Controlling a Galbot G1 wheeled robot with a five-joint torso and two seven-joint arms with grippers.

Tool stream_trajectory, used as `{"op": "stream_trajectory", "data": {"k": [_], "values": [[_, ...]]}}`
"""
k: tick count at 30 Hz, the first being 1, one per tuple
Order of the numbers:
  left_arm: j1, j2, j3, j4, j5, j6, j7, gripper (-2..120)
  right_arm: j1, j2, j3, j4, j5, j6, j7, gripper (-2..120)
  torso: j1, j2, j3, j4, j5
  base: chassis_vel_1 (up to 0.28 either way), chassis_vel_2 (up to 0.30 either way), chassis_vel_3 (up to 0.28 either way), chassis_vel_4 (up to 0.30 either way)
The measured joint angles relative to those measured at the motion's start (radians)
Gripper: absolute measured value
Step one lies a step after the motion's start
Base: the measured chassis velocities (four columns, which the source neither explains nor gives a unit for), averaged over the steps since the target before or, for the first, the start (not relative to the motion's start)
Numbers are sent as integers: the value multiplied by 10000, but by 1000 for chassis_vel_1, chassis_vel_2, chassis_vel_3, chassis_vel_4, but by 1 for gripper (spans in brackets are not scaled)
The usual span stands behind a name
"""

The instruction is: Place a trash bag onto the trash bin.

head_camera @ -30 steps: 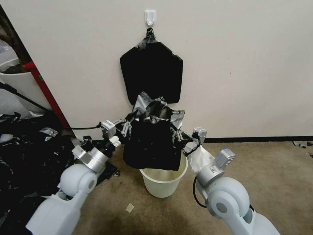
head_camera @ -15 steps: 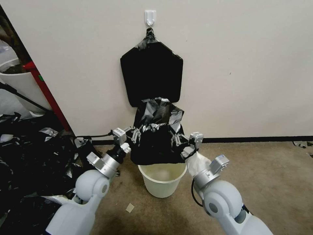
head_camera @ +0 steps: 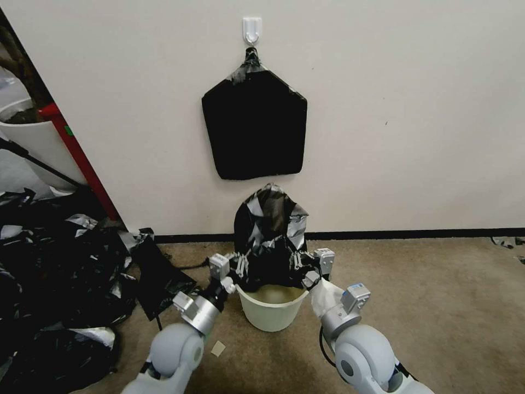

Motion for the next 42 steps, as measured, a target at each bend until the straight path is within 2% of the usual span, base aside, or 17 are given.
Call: {"op": "stream_trajectory", "data": {"k": [6, 9, 11, 13, 15, 17, 18, 19, 20, 21, 22, 23, 24, 25, 28, 33, 42], "values": [[409, 145, 298, -86, 638, 203, -533, 0, -204, -146, -308, -15, 55, -319, 1103, 0, 0, 0, 0, 0, -1, 0, 0, 0, 0], [758, 476, 586, -645, 1101, 590, -1234, 0, -321, -379, -510, 354, 743, -791, 2457, 0, 0, 0, 0, 0, -1, 0, 0, 0, 0], [825, 594, 663, -831, 1207, 719, -1499, 0, -340, -433, -539, 502, 964, -910, 2729, 0, 0, 0, 0, 0, -1, 0, 0, 0, 0], [961, 977, 885, -1441, 1363, 1205, -2411, 0, -384, -590, -574, 941, 1507, -1149, 3424, 0, 0, 0, 0, 0, -1, 0, 0, 0, 0], [979, 1038, 918, -1529, 1363, 1290, -2545, 0, -391, -627, -578, 1028, 1603, -1178, 3555, 0, 0, -1, 0, 1, 0, 0, 0, 0, 0], [1067, 1789, 1243, -2561, 1085, 2359, -3851, 0, -445, -956, -592, 1662, 2226, -1362, 4363, 0, 0, 0, 0, 1, -1, 0, 0, 0, 0], [1059, 2027, 1372, -2865, 895, 2745, -4170, 0, -459, -1089, -602, 1824, 2404, -1444, 4584, 0, 0, 0, 0, 0, -2, 0, 0, 0, 0], [1059, 2027, 1372, -2865, 895, 2745, -4170, 0, -459, -1089, -602, 1824, 2404, -1444, 4584, 0, 0, 0, 0, 0, -2, 0, 0, 0, 0], [1040, 2208, 1499, -3106, 730, 3078, -4399, 0, -466, -1188, -622, 1917, 2491, -1501, 4745, 0, 0, 0, 0, 1, -1, 0, 0, 0, 0], [964, 2575, 1710, -3547, 415, 3749, -4782, 0, -499, -1402, -698, 2015, 2534, -1620, 4922, 0, -1, 0, 0, 0, -1, 0, 0, 0, 0], [964, 2575, 1710, -3547, 415, 3749, -4782, 0, -499, -1402, -698, 2015, 2534, -1620, 4922, 0, -1, 0, 0, 0, -1, 0, 0, 0, 0], [913, 2757, 1817, -3735, 256, 4080, -4950, 0, -516, -1513, -745, 2016, 2456, -1659, 4958, 0, 0, 0, 0, 0, 0, 0, 0, 0, 0], [799, 3107, 2013, -4061, -67, 4753, -5277, 0, -544, -1755, -848, 1973, 2206, -1713, 4966, 0, 0, 0, 0, 0, -2, 0, 0, 0, 0], [799, 3107, 2013, -4061, -67, 4753, -5277, 0, -544, -1755, -848, 1973, 2206, -1713, 4966, 0, 0, 0, 0, 0, -2, 0, 0, 0, 0], [470, 3706, 2304, -4533, -512, 5870, -5915, 0, -565, -2215, -1030, 1877, 1851, -2067, 4988, 0, 1, 0, 0, -1, -1, 0, 0, 0, 0], [238, 4185, 2485, -4682, -570, 6664, -6215, 0, -506, -2502, -1075, 1834, 1298, -2851, 4957, 0, 1, -1, 1, 0, -1, 0, 0, 0, 0], [190, 4432, 2850, -4180, -238, 6928, -6243, 0, -411, -2682, -1566, 1573, 1051, -3533, 4911, 0, 0, 0, 1, 0, -1, 0, 0, 0, 0]]}}
